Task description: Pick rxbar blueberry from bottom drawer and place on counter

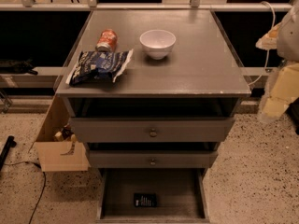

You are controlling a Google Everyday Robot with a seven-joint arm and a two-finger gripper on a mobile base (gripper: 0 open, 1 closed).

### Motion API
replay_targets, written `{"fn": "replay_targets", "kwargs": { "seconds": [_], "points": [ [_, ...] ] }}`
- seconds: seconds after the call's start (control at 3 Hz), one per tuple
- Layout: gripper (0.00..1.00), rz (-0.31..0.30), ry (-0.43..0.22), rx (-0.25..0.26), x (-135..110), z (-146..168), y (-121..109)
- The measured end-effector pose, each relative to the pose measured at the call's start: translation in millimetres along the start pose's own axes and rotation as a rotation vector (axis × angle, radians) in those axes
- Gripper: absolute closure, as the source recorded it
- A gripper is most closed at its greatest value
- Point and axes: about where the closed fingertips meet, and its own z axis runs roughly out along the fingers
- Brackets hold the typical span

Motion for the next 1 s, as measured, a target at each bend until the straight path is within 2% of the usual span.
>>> {"fn": "replay_targets", "kwargs": {
  "seconds": [0.33,0.67,1.0],
  "points": [
    [0.0,0.0,0.0,0.0,0,0,0],
    [0.0,0.02,-0.069,-0.02,4,3,-2],
    [0.0,0.093,-0.241,-0.089,30,33,-8]
  ]
}}
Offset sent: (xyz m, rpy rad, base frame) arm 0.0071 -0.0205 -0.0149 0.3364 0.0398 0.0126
